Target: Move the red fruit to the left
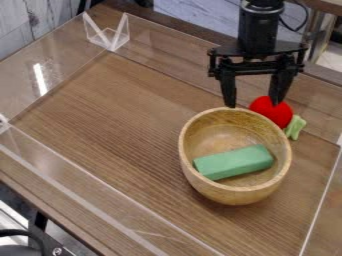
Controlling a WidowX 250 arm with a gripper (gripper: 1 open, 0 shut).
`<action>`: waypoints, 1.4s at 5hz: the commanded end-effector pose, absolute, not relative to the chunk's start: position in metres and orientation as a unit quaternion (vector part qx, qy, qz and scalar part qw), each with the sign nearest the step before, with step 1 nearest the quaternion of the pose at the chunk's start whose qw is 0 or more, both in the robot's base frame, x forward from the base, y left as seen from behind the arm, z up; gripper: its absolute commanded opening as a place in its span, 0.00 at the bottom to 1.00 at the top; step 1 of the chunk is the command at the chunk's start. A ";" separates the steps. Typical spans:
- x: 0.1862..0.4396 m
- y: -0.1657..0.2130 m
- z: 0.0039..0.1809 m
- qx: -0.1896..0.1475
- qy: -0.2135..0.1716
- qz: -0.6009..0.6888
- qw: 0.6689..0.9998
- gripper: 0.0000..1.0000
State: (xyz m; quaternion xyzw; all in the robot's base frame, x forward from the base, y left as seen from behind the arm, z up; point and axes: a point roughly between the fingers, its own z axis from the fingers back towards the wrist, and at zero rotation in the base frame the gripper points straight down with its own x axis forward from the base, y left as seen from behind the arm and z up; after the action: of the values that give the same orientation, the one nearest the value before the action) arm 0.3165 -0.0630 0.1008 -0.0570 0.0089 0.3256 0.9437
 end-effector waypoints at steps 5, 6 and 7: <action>0.368 -0.088 0.111 -0.099 -0.036 0.447 0.888 1.00; 0.374 -0.094 0.104 -0.097 -0.039 0.469 0.877 1.00; 0.377 -0.093 0.093 -0.090 -0.039 0.490 0.866 1.00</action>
State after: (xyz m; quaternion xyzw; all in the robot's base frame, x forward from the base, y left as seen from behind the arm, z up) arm 0.3674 -0.0894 0.0704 -0.0675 -0.0113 0.4946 0.8664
